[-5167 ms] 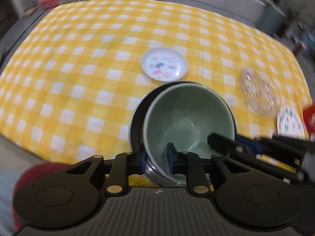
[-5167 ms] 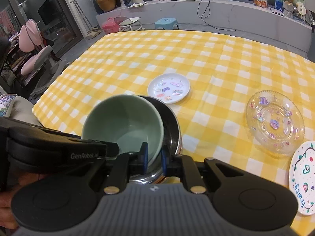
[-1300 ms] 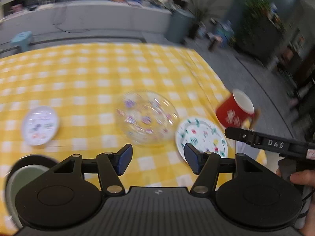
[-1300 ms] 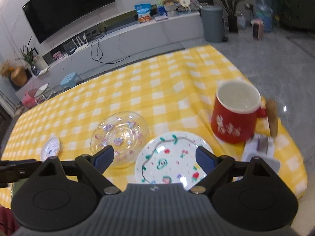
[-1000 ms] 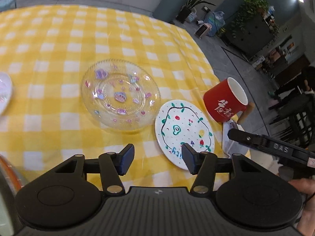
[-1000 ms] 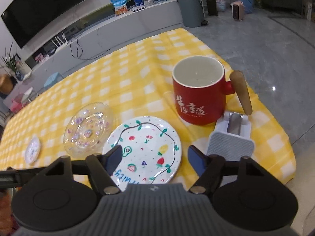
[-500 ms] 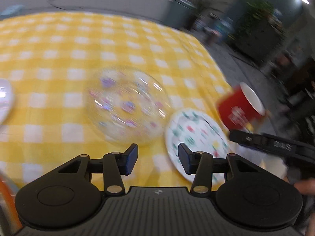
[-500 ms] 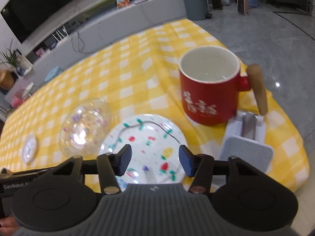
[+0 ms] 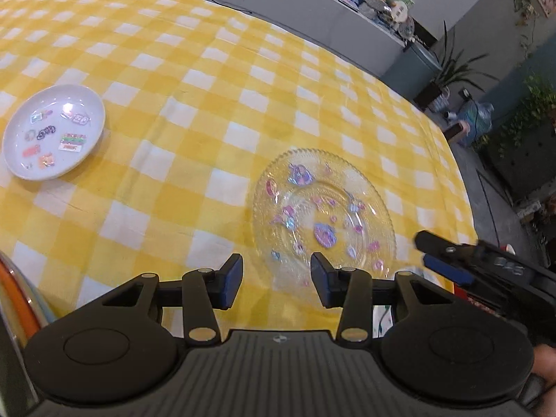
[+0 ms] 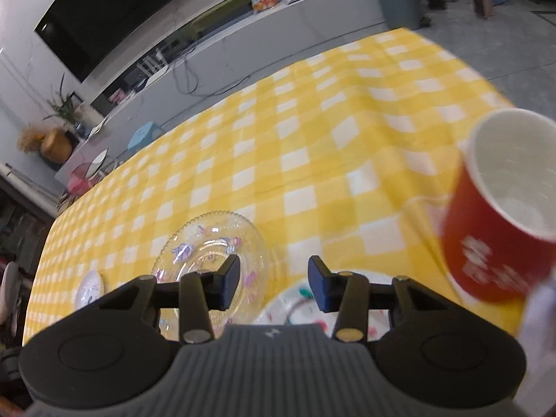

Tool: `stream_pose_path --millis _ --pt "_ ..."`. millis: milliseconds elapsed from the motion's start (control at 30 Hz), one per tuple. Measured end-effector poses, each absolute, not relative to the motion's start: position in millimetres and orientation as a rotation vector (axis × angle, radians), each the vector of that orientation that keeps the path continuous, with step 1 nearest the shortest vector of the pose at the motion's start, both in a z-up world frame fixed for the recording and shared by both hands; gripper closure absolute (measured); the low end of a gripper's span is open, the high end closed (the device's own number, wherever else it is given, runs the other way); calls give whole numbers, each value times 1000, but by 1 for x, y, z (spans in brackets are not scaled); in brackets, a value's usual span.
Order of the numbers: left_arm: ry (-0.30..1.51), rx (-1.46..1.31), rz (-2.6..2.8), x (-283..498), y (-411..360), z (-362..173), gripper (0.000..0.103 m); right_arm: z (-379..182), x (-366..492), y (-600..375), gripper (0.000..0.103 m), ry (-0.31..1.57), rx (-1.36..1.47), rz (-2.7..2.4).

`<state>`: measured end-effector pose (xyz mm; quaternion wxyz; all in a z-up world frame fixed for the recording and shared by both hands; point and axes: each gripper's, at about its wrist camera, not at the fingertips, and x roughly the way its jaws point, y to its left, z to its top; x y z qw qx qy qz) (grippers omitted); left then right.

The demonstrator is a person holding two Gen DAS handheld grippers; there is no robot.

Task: Organize plates and bowls
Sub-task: 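Move both grippers to the clear glass plate with purple decorations, then close both grippers on the glass plate rim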

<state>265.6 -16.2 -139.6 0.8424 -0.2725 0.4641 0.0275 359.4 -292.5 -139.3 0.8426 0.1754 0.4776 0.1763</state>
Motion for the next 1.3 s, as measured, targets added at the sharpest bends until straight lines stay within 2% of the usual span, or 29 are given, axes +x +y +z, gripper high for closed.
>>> stream_pose_path --millis 67,400,433,467,533,567,700,1300 --pt "969 -605 37 267 -12 -144 54 -148 371 -283 71 1037 320 361" --pt "893 -719 -3 268 0 -158 54 -167 391 -272 72 1014 316 476" --pt "897 -715 -1 270 -1 -158 57 -168 391 -273 78 1013 319 474" --pt "903 -694 9 271 -2 -158 61 -170 393 -273 89 1020 321 471" --pt "911 -639 44 270 -7 -156 88 -174 394 -275 94 1040 357 484" --pt "909 -619 52 270 -9 -156 90 -175 395 -276 94 1035 358 477" --pt "892 -567 58 268 -17 -152 89 -171 393 -269 94 1011 287 470" --pt "869 -520 40 239 -24 -118 89 -148 372 -278 94 1011 323 479"
